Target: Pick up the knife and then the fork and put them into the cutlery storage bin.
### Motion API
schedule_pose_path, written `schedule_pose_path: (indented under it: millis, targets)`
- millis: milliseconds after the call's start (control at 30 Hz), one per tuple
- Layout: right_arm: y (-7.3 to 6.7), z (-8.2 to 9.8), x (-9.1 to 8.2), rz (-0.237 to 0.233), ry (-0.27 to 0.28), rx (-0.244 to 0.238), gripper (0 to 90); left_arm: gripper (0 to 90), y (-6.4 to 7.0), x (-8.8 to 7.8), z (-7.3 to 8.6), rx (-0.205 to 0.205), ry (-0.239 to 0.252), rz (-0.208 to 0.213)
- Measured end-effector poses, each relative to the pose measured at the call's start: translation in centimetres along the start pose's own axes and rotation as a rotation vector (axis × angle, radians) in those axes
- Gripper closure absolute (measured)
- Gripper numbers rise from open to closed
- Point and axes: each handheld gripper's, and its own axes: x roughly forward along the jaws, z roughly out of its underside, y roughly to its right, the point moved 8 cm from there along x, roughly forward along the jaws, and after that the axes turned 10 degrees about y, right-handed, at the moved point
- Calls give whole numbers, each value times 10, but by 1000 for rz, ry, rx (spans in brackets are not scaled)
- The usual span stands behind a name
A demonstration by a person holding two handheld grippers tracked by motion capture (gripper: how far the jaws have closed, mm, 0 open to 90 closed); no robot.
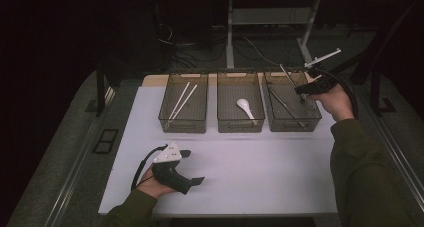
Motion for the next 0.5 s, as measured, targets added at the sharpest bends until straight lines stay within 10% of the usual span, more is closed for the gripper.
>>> schedule_pose_path:
  millis: [500]
  targets:
    - [10, 11, 36, 6, -29, 12, 845, 0, 1, 1, 0, -1, -3, 1]
